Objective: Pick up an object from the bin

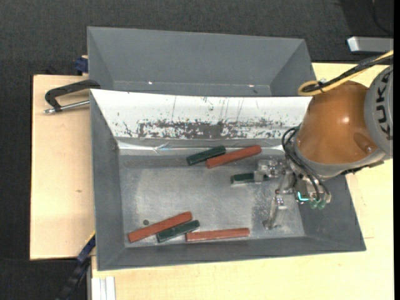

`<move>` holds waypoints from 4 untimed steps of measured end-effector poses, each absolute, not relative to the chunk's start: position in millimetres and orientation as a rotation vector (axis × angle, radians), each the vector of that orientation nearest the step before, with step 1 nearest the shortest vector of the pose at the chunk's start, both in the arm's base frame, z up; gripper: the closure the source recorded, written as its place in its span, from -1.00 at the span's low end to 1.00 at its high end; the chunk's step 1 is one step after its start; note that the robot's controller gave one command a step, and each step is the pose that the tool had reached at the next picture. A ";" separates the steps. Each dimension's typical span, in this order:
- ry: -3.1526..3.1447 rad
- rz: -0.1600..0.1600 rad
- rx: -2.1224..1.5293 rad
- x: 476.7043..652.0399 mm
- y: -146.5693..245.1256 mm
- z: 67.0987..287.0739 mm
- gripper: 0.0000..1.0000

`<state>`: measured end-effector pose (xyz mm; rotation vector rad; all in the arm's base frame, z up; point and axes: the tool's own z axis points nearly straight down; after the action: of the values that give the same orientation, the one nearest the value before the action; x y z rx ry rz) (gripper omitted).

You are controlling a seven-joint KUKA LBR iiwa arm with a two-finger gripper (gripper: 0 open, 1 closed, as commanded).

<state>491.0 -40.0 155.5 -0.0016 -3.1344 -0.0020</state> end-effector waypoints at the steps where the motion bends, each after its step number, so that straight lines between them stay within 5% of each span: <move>1: -3.143 -0.001 -0.001 493.0 -40.0 159.3 -1.00; 2: -3.152 -0.001 -0.052 544.0 -31.2 131.8 -1.00; 3: -3.142 -0.001 -0.122 555.7 -61.7 70.8 1.00; 4: -3.142 -0.001 -0.122 555.7 -61.7 70.8 1.00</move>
Offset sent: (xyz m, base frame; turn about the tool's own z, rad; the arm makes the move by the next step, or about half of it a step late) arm 0.0885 0.0161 -0.0512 0.0548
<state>555.7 -61.7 70.8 -0.1219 -3.1417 -0.0011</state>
